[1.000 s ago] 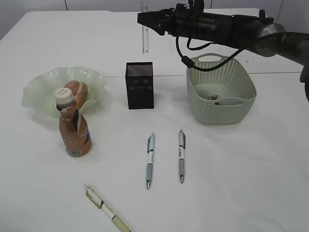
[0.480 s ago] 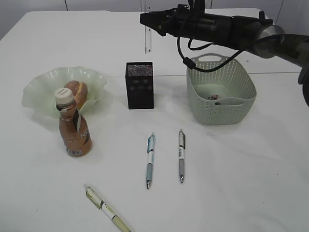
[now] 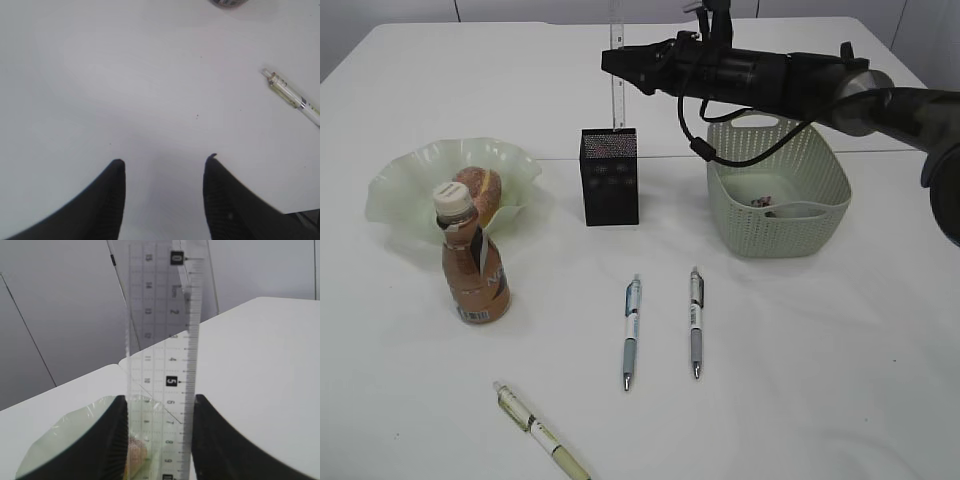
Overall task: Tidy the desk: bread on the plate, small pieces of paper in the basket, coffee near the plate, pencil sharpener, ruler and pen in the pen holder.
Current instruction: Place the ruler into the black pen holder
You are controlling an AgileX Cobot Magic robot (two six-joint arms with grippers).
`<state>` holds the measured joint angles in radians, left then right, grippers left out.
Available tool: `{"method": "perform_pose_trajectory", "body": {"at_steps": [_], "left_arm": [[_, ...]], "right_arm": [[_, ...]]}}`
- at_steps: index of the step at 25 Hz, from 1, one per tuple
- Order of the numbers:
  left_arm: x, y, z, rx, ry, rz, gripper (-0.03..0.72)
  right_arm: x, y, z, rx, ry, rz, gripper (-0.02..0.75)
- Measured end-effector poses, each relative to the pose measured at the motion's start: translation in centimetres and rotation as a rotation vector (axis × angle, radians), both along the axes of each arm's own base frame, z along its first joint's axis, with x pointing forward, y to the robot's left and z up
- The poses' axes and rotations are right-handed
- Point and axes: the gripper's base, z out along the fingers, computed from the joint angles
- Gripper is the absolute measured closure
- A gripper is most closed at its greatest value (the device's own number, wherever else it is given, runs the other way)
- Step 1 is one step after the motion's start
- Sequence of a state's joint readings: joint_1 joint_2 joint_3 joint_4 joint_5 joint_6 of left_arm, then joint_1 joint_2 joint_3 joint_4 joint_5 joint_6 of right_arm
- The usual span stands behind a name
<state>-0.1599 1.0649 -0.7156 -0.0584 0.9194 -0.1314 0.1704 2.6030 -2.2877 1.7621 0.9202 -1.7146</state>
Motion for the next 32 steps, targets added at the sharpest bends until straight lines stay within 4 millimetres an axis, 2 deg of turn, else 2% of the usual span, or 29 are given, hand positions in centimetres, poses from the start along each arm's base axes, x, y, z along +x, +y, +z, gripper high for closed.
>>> {"method": "perform_pose_trajectory", "body": {"at_steps": [7, 15, 18, 23, 28, 30, 32], "left_arm": [[0.0, 0.0, 0.0, 0.0, -0.001, 0.0, 0.318], [0.1, 0.0, 0.0, 0.0, -0.007, 0.0, 0.318], [0.1, 0.0, 0.0, 0.0, -0.01, 0.0, 0.318], [0.1, 0.0, 0.1, -0.001, -0.017, 0.001, 0.318], [0.1, 0.0, 0.1, -0.001, -0.017, 0.001, 0.318], [0.1, 0.0, 0.1, -0.001, -0.017, 0.001, 0.318], [0.1, 0.0, 0.1, -0.001, -0.017, 0.001, 0.318]], "right_arm": [[-0.1, 1.1, -2.0, -0.007, 0.034, 0.024, 0.465], [-0.3, 1.5, -2.7, -0.064, 0.028, 0.044, 0.438], [-0.3, 1.5, -2.7, -0.064, 0.028, 0.044, 0.432], [-0.3, 1.5, -2.7, -0.064, 0.028, 0.044, 0.353], [-0.3, 1.5, -2.5, -0.036, 0.047, 0.039, 0.332], [-0.3, 1.4, -2.1, -0.032, 0.081, 0.029, 0.332], [-0.4, 1.3, -0.7, -0.054, 0.12, 0.013, 0.331]]}}
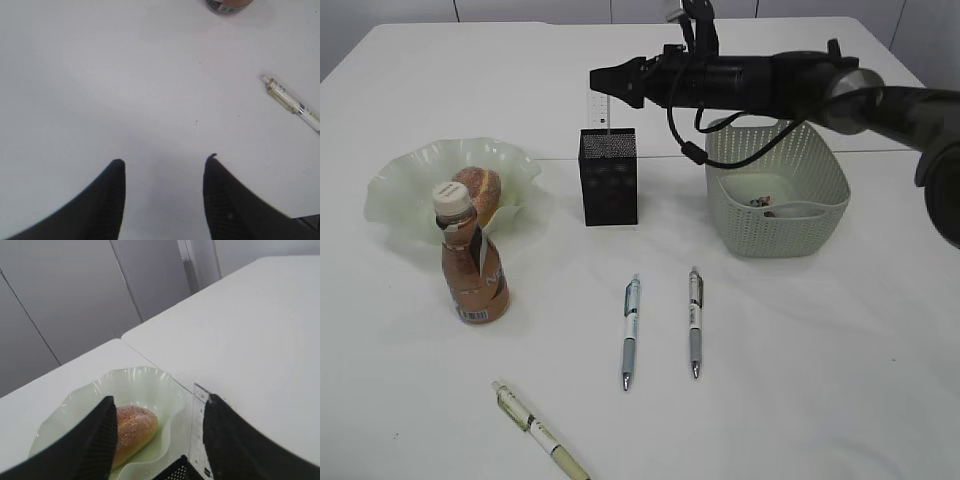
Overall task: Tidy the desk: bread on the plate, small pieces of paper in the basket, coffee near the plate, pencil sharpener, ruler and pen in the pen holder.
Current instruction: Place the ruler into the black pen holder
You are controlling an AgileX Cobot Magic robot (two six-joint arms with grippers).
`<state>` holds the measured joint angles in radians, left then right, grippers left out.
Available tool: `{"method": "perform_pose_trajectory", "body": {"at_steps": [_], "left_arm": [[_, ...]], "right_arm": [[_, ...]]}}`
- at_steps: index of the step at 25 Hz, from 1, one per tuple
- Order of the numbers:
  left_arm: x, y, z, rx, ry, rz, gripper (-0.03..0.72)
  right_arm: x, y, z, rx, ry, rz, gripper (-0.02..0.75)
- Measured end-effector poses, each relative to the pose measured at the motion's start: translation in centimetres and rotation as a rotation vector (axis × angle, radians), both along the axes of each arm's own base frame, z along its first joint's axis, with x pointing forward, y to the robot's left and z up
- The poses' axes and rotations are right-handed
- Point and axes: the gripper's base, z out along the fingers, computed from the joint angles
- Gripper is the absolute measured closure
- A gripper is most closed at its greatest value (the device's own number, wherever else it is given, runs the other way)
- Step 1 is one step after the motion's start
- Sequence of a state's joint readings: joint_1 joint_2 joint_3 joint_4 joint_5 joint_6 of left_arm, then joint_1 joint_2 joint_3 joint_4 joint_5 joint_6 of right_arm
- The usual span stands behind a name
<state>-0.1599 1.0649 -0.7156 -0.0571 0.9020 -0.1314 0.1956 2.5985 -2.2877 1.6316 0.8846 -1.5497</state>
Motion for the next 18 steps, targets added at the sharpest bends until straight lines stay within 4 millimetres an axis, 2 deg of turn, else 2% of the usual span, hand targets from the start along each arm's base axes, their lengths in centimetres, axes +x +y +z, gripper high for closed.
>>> {"method": "perform_pose_trajectory", "body": {"at_steps": [5, 11, 15, 18], "left_arm": [[0.0, 0.0, 0.0, 0.001, -0.002, 0.0, 0.318], [0.0, 0.0, 0.0, 0.002, -0.005, 0.0, 0.318], [0.1, 0.0, 0.0, 0.001, -0.008, 0.0, 0.318], [0.1, 0.0, 0.0, 0.002, -0.009, 0.0, 0.318]], "right_arm": [[-1.4, -0.9, 4.8, -0.158, 0.181, -0.062, 0.331], [-4.9, -2.5, 10.8, -0.391, 0.394, -0.175, 0.331], [-7.7, -3.3, 13.3, -0.523, 0.546, -0.244, 0.331], [-9.1, -3.1, 14.8, -0.583, 0.585, -0.315, 0.331]]}}
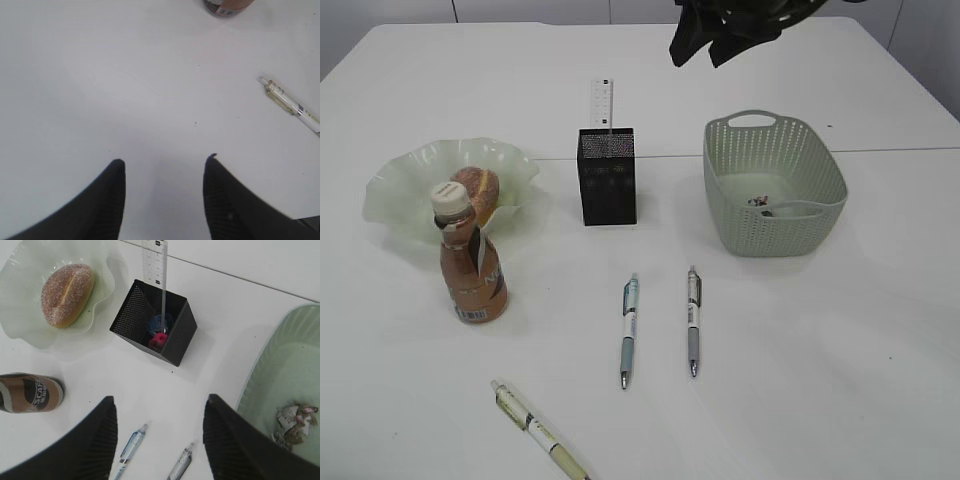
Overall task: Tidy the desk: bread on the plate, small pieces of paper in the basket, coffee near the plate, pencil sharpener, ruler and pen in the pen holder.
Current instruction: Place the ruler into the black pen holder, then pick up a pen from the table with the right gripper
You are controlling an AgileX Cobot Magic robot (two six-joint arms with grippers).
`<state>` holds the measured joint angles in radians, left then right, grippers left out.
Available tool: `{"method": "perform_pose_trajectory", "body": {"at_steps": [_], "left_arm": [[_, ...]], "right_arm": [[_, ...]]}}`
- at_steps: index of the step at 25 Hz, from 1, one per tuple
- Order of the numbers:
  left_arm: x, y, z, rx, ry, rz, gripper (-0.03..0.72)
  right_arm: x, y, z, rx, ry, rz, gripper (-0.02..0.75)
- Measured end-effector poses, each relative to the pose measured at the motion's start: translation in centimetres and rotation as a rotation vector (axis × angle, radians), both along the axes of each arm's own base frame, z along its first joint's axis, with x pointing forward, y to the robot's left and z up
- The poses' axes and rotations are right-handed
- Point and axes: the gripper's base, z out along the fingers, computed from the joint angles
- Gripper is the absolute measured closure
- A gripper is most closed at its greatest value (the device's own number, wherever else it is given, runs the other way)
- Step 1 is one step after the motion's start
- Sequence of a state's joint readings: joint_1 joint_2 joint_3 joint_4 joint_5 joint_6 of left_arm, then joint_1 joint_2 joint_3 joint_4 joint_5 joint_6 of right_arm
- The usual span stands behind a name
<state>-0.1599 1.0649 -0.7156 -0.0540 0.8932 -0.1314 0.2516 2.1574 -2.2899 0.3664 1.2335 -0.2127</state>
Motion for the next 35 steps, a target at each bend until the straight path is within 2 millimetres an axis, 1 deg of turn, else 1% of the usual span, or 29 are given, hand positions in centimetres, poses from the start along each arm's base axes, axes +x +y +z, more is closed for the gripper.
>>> {"method": "perform_pose_trajectory", "body": {"at_steps": [4, 7, 11, 13, 17, 19, 23, 25, 27, 33, 35], "left_arm": [[0.0, 0.0, 0.0, 0.0, 0.0, 0.0, 0.318], [0.0, 0.0, 0.0, 0.001, 0.0, 0.0, 0.318], [0.0, 0.0, 0.0, 0.001, 0.0, 0.0, 0.318], [0.0, 0.0, 0.0, 0.001, 0.0, 0.0, 0.318], [0.0, 0.0, 0.0, 0.001, 0.0, 0.0, 0.318], [0.0, 0.0, 0.0, 0.001, 0.0, 0.0, 0.318], [0.0, 0.0, 0.0, 0.001, 0.0, 0.0, 0.318], [0.0, 0.0, 0.0, 0.001, 0.0, 0.0, 0.318], [0.0, 0.0, 0.0, 0.001, 0.0, 0.0, 0.318], [0.0, 0.0, 0.0, 0.001, -0.006, 0.0, 0.318], [0.1, 0.0, 0.0, 0.0, -0.01, 0.0, 0.318]], "right_arm": [[-1.3, 1.5, 1.0, -0.014, 0.013, -0.029, 0.332], [-2.4, 3.1, 0.6, -0.033, 0.044, -0.025, 0.332], [-4.0, 4.6, -2.3, -0.117, 0.146, -0.026, 0.332], [-4.8, 4.9, -4.5, -0.147, 0.231, -0.038, 0.332], [-6.2, 5.1, -8.3, -0.186, 0.392, -0.117, 0.332], [-6.6, 4.8, -9.6, -0.2, 0.455, -0.195, 0.335], [-6.3, 4.7, -11.5, -0.217, 0.518, -0.3, 0.393], [-6.1, 4.8, -13.0, -0.225, 0.553, -0.331, 0.431], [-5.9, 5.0, -14.3, -0.232, 0.583, -0.344, 0.448], [-5.5, 5.3, -17.0, -0.248, 0.641, -0.376, 0.451], [-5.4, 5.3, -17.6, -0.255, 0.651, -0.377, 0.42]]}}
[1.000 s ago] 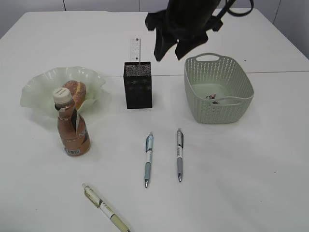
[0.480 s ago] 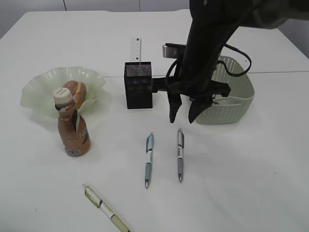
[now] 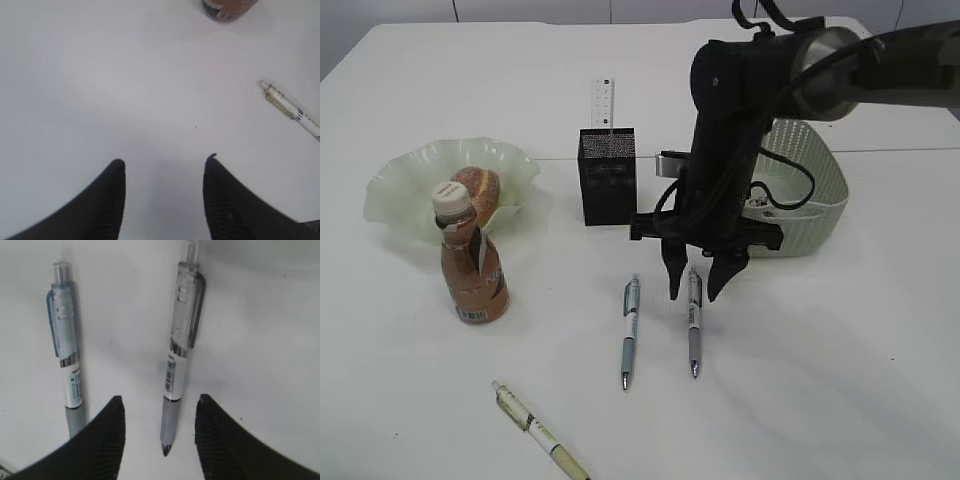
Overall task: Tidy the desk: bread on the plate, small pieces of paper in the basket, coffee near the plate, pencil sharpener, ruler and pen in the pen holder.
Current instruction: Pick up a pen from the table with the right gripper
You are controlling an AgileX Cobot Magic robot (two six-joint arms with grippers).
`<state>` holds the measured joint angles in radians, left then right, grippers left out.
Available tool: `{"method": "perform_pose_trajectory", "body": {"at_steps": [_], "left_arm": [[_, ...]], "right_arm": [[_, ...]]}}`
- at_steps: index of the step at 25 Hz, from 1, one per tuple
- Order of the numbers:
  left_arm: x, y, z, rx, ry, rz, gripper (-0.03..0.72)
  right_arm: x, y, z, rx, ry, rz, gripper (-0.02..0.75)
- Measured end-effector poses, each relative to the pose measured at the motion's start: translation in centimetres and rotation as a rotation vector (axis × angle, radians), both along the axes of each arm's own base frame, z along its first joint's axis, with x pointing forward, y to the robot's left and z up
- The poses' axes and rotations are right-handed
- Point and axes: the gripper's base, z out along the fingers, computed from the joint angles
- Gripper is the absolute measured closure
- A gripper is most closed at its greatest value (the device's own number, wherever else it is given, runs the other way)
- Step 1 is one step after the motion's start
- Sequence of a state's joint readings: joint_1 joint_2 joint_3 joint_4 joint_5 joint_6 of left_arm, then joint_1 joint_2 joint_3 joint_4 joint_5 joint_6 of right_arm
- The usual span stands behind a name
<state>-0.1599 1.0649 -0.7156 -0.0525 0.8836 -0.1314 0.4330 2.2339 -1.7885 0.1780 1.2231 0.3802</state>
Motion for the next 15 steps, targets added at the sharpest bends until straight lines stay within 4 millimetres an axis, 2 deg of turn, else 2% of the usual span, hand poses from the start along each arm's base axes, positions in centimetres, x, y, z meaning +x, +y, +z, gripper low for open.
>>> {"method": "perform_pose_trajectory", "body": {"at_steps": [4, 10, 15], "left_arm": [[0.1, 0.0, 0.1, -0.002, -0.013, 0.001, 0.318], [0.1, 0.0, 0.1, -0.002, -0.015, 0.001, 0.318], [0.1, 0.0, 0.1, -0.004, -0.015, 0.001, 0.318]], "right_arm": [[0.1, -0.1, -0.6, -0.022, 0.008, -0.011, 0.342], [0.3, -0.2, -2.1, -0.045, 0.03, -0.016, 0.328], [0.5, -0.2, -2.4, -0.05, 0.006, -0.036, 0.341]]}}
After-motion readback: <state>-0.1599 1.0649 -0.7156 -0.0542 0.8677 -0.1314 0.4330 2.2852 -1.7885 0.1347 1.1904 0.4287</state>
